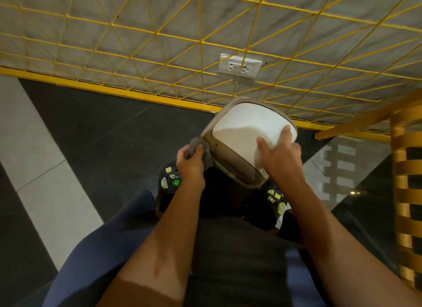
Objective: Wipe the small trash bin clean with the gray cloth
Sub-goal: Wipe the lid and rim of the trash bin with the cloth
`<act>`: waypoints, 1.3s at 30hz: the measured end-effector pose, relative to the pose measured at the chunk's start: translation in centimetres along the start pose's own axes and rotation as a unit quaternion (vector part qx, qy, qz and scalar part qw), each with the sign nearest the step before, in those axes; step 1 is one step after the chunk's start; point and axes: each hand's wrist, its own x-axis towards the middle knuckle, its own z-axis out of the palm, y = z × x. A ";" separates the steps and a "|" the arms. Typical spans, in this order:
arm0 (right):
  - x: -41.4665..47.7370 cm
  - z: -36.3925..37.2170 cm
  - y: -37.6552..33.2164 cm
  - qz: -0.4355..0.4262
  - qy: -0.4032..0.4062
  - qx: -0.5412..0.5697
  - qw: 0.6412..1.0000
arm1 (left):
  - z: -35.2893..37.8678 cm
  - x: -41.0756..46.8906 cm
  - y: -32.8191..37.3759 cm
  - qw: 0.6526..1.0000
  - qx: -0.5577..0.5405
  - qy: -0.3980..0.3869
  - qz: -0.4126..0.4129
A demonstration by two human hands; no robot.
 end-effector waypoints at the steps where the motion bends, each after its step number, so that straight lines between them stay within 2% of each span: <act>1: -0.1 0.0 0.0 0.001 0.010 -0.009 1.000 | 0.2 0.3 0.3 1.000 0.009 -0.003 0.005; 6: 0.4 0.2 0.5 -0.007 0.025 -0.007 1.000 | 0.2 0.9 0.7 1.000 0.012 -0.001 0.004; 13: 0.6 0.7 0.4 -0.046 0.091 -0.128 0.987 | -0.3 -0.9 0.2 0.999 -0.038 0.025 0.003; 17: 0.7 0.5 0.5 -0.060 0.103 -0.131 0.984 | -0.4 -1.6 1.2 0.997 -0.076 0.028 0.011; 20: 0.7 0.5 0.5 -0.141 0.099 -0.110 0.979 | 0.3 -2.6 1.7 0.998 -0.039 -0.008 0.056; 22: 0.6 0.7 0.4 -0.227 0.072 -0.099 0.966 | 0.9 -3.2 1.3 0.996 0.015 -0.026 0.086; 26: -0.4 1.1 0.0 -0.269 -0.067 -0.060 0.959 | 1.2 -2.8 -0.1 0.992 0.062 -0.031 0.101; 31: -0.3 1.3 0.2 -0.308 -0.094 -0.155 0.934 | 1.3 -0.7 1.0 0.986 0.119 -0.027 0.115; 39: -0.3 1.4 0.0 -0.310 -0.091 -0.182 0.929 | 0.8 0.5 2.4 0.985 0.140 -0.045 0.085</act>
